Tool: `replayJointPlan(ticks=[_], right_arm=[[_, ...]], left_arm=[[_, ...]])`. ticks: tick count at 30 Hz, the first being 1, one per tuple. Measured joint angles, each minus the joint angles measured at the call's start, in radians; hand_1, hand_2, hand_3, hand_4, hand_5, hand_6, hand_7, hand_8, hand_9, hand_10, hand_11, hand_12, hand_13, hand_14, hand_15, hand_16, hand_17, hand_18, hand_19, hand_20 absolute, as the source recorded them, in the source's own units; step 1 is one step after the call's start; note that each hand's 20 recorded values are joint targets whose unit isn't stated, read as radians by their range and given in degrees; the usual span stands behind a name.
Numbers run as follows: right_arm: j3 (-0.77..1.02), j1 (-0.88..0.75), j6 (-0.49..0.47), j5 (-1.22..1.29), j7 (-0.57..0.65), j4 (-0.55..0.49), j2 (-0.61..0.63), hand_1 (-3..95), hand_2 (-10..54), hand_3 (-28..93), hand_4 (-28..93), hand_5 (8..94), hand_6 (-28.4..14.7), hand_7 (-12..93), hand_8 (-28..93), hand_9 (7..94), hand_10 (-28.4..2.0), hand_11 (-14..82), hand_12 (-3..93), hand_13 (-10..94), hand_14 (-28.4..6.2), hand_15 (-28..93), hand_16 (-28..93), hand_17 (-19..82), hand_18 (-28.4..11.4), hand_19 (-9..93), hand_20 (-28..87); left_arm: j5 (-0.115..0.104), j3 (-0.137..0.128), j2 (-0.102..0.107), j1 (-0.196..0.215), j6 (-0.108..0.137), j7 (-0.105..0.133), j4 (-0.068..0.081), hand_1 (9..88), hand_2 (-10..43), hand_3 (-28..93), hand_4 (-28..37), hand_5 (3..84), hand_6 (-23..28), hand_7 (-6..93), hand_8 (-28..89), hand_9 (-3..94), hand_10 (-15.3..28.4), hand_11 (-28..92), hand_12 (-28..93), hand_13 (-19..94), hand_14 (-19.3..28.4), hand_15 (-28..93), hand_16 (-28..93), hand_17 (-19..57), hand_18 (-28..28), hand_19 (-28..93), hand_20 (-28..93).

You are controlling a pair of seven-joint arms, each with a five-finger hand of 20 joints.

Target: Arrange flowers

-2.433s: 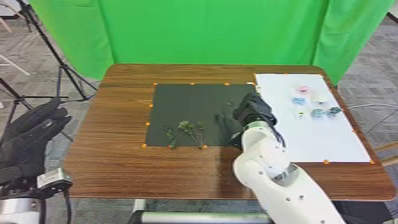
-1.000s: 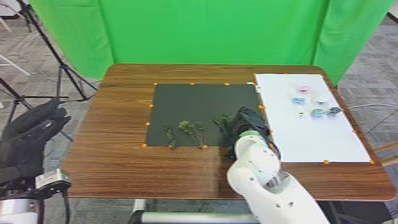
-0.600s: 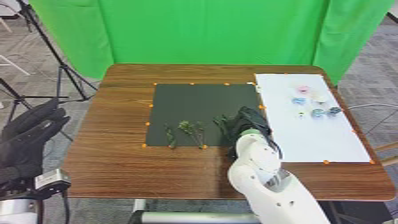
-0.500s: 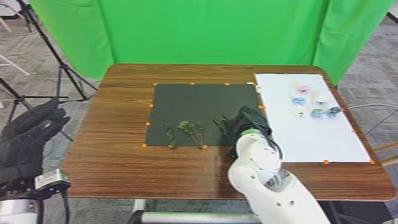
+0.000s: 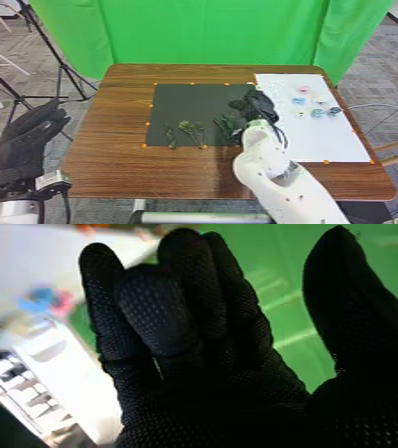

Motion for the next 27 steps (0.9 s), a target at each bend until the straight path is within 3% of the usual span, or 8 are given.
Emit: replayJointPlan(ticks=[4,8,21,27], right_arm=[[0.005,0.058,-0.004,0.02,-0.036,-0.005,0.047,31.9,-1.6,80,-21,58.3,-11.8,21,-12,55.1,-23.5,41.9,20.0,58,-19.1,74,13,29,-25.4,83,-16],[0.051,0.079,-0.057,0.035,-0.104,-0.017,0.092,32.7,-2.0,82,-21,55.5,-11.5,21,-12,51.7,-23.2,38.7,18.9,55,-18.7,74,12,26,-25.0,82,-13],[0.128,0.032,-0.094,0.098,-0.121,0.007,0.213,32.3,-3.0,84,-23,50.7,-12.2,22,-13,46.9,-23.7,35.7,17.8,52,-18.4,75,12,24,-24.2,81,-8],[0.159,0.018,-0.121,0.104,-0.119,0.04,0.247,33.0,-4.2,84,-23,49.3,-12.1,21,-13,45.9,-23.1,32.5,16.9,55,-15.9,79,12,25,-22.8,83,-6]], left_arm=[[0.0,0.006,0.001,-0.001,0.0,0.003,0.001,29.5,2.4,81,-15.4,40.1,11.0,23.3,-12,32.2,19.2,45,10,19,23.3,64,-16,-12.0,20.1,54,8],[0.0,0.011,0.0,-0.001,0.001,0.006,0.002,29.6,2.4,81,-15.8,43.2,12.6,27.2,-13,33.7,20.2,48,11,20,24.0,65,-16,-11.7,20.2,55,8],[0.013,0.025,0.0,0.0,0.013,0.009,0.005,29.4,2.1,81,-16.1,42.6,12.1,24.3,-13,32.7,19.6,45,10,20,23.8,65,-17,-11.7,20.2,55,8],[0.014,0.03,0.001,-0.002,0.014,0.009,0.005,29.4,2.0,81,-16.1,42.1,11.8,24.0,-13,32.6,19.4,44,10,20,23.8,65,-17,-11.8,20.3,55,8]])
